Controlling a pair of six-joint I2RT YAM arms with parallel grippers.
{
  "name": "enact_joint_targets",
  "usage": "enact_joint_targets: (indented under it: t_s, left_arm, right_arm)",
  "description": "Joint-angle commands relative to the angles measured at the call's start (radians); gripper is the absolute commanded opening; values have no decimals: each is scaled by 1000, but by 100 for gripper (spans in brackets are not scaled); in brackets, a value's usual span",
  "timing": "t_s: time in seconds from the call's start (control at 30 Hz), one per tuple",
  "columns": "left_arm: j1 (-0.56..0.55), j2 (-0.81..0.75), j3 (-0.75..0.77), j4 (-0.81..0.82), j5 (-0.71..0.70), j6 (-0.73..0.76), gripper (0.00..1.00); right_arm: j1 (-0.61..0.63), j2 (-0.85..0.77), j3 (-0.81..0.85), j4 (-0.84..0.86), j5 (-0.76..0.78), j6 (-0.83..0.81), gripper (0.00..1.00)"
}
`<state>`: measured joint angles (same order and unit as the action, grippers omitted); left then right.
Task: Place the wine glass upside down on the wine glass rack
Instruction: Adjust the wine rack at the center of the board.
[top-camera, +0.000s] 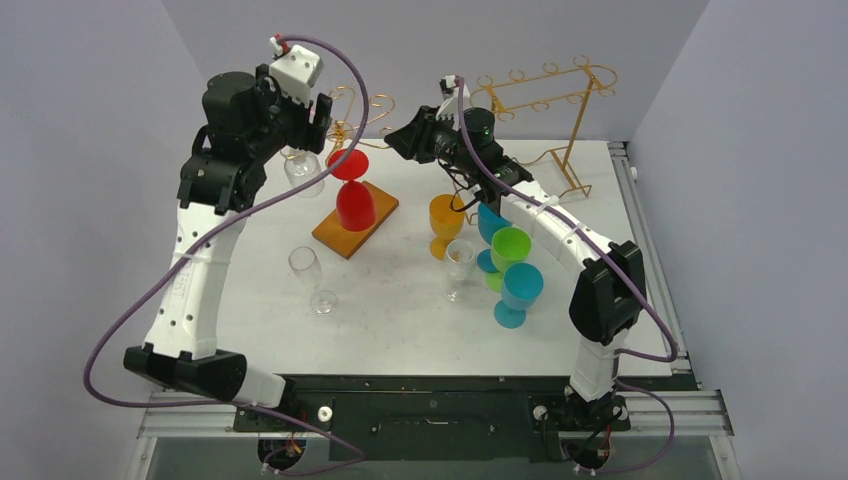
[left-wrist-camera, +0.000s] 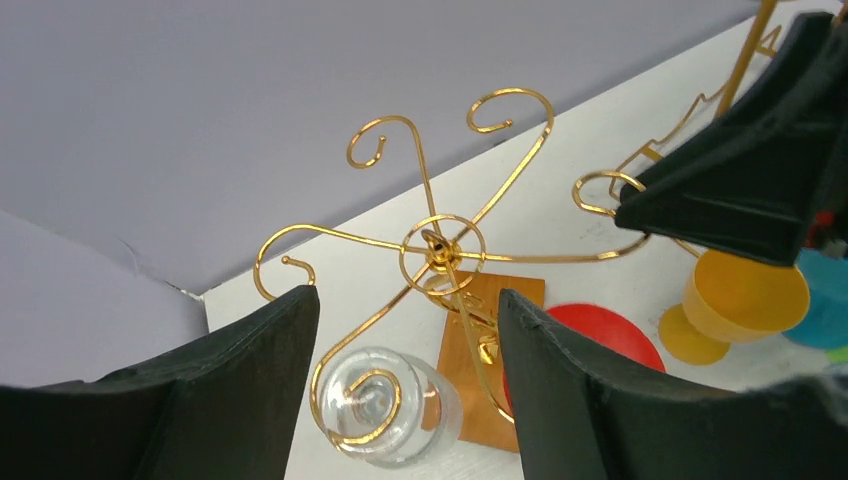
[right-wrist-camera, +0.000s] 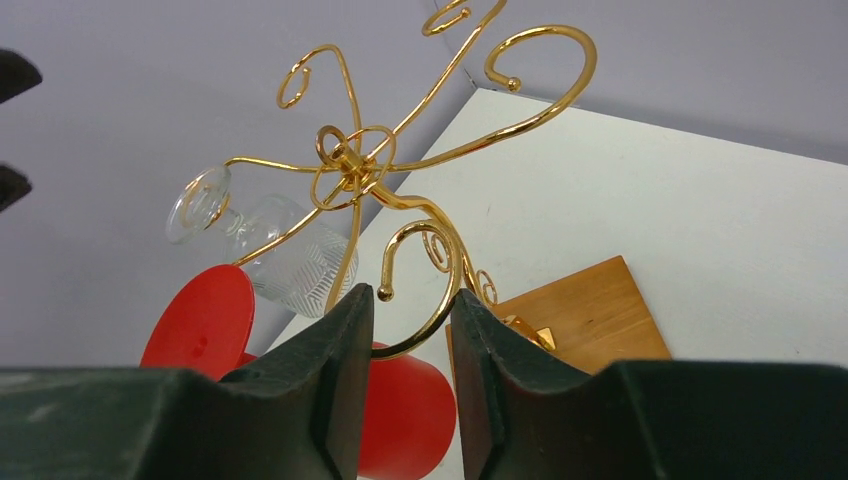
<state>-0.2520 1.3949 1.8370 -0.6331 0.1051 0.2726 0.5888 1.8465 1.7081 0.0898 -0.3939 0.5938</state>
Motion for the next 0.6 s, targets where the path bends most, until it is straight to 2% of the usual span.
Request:
enact_joint_targets:
  t_s: [0.0, 0.17, 0.3, 0.57]
  left_arm:
    - [29, 129, 187, -80, 30, -89, 61]
    - [28, 311, 427, -239, 60, -124, 57]
    - [27, 418, 573, -369, 90, -143, 51]
    - [14, 373, 437, -355, 73, -142, 48]
  right_arm:
    - [7, -55, -33, 51, 13, 9, 25]
    - [29, -72, -52, 39, 67, -4, 15]
    - [54, -91, -67, 29, 124, -11, 11]
    - [87, -124, -99, 16, 221, -13, 5]
